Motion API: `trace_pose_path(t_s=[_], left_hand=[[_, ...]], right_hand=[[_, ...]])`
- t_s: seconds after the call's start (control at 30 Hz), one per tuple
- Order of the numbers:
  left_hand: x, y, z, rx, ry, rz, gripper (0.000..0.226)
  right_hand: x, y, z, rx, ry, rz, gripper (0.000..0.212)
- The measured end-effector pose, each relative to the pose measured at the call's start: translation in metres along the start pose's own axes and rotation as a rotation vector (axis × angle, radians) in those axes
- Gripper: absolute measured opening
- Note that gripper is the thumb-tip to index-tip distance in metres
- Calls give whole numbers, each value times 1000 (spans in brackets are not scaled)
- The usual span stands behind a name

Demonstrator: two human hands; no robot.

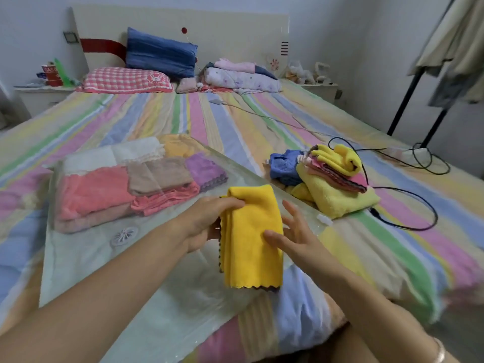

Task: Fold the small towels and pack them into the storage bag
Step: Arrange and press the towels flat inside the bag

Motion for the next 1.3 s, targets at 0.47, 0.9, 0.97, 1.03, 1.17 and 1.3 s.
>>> trace_pose_path(t_s=[0.47,0.9,0.97,1.03,1.17,1.3], left_hand=[[12,55,20,972,369,-12,33],[-4,79,24,1436,457,344,22],[-5,82,20,1531,496,261,21],[-5,84,21,1617,478,201,21],[-1,78,21,1543,399,122,19],[6,63,22,1295,291,117,4]], right_hand=[[-21,-77,-41,202,281,-104,37],[-23,-89,-27,-791,70,-627,44],[-22,-78,-20,-1030,64,-670,18],[-17,-71,-18,-1144,132,-664,17],[-7,-68,-28,-1131,344,-613,92],[-2,-58,-38,-1290,368,-622,108]])
Point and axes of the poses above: each hand's wrist, its own x-axis towards the middle knuckle, its own y-axis out of the palm, z = x × y, the point moved 7 cm from there along x, towards the middle knuckle, and after that the axes turned 13 degrees about y, right-handed, at the moved point
